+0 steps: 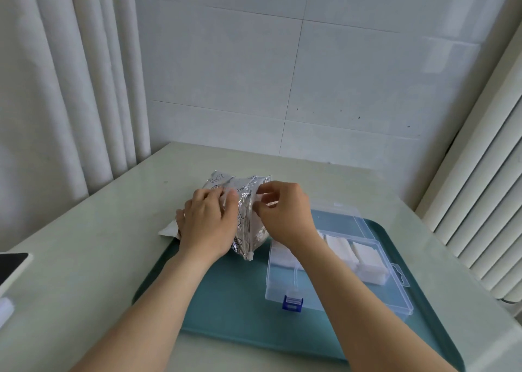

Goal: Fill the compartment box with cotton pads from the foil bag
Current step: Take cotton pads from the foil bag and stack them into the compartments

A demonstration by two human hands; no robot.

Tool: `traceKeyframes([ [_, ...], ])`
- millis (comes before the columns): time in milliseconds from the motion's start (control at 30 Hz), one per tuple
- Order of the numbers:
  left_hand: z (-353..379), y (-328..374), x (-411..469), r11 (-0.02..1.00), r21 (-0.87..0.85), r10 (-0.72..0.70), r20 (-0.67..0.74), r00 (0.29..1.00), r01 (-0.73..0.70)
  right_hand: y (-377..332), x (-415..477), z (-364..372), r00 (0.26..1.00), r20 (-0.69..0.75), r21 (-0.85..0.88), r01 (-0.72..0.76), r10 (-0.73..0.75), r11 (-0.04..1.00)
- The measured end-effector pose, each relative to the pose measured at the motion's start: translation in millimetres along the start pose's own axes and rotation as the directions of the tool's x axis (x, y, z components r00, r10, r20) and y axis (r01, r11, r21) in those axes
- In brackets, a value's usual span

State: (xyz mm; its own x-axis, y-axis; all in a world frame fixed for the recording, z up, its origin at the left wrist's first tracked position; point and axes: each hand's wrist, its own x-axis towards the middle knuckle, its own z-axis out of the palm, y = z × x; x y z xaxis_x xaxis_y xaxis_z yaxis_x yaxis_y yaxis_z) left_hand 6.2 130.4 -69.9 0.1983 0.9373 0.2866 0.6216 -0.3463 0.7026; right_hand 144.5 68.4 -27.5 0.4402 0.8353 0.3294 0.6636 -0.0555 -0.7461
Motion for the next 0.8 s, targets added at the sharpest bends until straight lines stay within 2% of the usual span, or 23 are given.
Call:
traceKeyframes([
  [100,1,3,-5,0.997,0.018,0.078,-0.042,0.996,-0.077,-2,-1,-3,0.998,-0.039,-0.029,0.039,-0.041,0.999],
  [167,-1,6,-7,0.989,0.02,0.144,-0.047,0.988,-0.143,-5,-3,-4,0.999,-0.045,-0.01,0.008,-0.008,1.0],
  [333,-1,7,-10,0.961,0.072,0.268,-0.007,0.963,-0.267,-3,1,-9,0.987,0.004,0.213,-0.159,0.162,0.964],
  [500,5,5,-11,0.959,0.074,0.278,-0.055,0.959,-0.274,-6,0,-15,0.983,-0.031,0.263,-0.168,0.183,0.95],
  [600,8,7,-12,0.96,0.077,0.274,-0.055,0.96,-0.269,-5,0,-18,0.977,0.025,0.304,-0.209,0.212,0.929],
  [733,10,8,-14,0.957,0.076,0.285,-0.084,0.955,-0.279,-3,-1,-16,0.983,0.1,0.303,-0.179,0.156,0.936],
  [800,10,8,-14,0.958,0.068,0.285,-0.087,0.955,-0.28,-4,-2,-17,0.977,0.154,0.364,-0.193,0.146,0.911],
])
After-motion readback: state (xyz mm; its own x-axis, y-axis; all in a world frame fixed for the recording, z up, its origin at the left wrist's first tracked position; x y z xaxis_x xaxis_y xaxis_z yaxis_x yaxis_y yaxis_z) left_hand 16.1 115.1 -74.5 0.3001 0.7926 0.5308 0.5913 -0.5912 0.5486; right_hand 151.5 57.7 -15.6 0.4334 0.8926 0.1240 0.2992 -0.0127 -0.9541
